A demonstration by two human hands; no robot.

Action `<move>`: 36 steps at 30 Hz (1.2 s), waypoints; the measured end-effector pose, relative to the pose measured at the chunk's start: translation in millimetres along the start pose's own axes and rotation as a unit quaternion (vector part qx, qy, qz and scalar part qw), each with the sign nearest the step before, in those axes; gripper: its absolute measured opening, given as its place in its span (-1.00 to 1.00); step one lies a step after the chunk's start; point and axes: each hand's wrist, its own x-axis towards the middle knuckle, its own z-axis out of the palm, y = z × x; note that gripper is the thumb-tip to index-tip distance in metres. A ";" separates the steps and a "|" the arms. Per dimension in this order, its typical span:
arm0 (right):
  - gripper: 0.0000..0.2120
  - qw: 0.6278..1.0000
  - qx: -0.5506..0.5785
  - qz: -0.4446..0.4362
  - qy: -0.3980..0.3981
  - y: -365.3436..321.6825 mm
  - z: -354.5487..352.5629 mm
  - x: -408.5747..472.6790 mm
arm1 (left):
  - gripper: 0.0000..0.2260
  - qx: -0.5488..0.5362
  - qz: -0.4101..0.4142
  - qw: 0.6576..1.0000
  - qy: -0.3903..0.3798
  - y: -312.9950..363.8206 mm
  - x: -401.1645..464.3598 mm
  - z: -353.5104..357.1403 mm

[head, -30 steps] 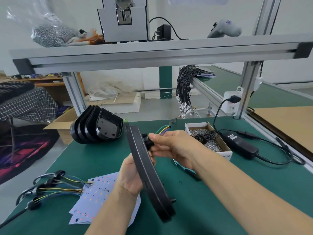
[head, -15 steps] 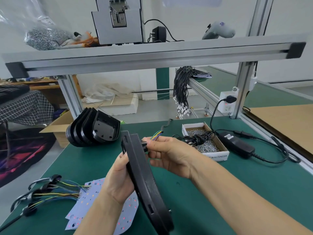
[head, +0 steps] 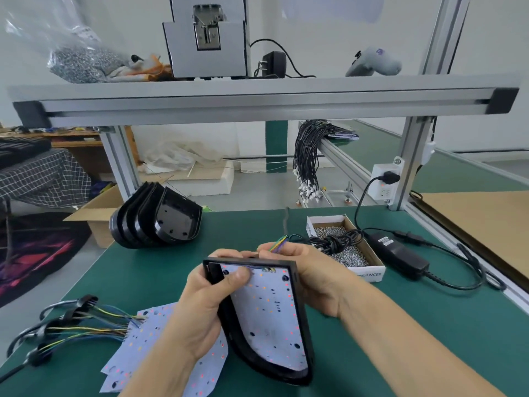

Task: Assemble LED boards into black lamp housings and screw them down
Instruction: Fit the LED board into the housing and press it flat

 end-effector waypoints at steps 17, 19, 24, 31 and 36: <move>-0.58 0.917 -0.329 -0.220 0.056 2.2 2.1 -39.7 | -0.85 0.114 0.162 0.980 -0.007 7.7 -5.5 15.5; -0.60 0.898 -0.360 -0.247 0.060 3.9 0.2 -41.0 | -0.81 0.128 0.172 0.977 -0.014 8.6 -6.5 17.9; -0.58 0.891 -0.353 -0.278 0.061 4.5 -1.6 -46.5 | -0.70 0.170 0.173 0.970 -0.022 11.8 -9.0 19.9; -0.59 0.916 -0.301 -0.254 0.082 2.9 1.6 -37.7 | -0.72 0.148 0.159 0.976 -0.005 16.9 -2.8 22.1; -0.59 0.925 -0.289 -0.240 0.062 -1.1 -4.7 -33.8 | -0.71 0.161 0.161 0.974 0.000 16.0 -0.6 23.1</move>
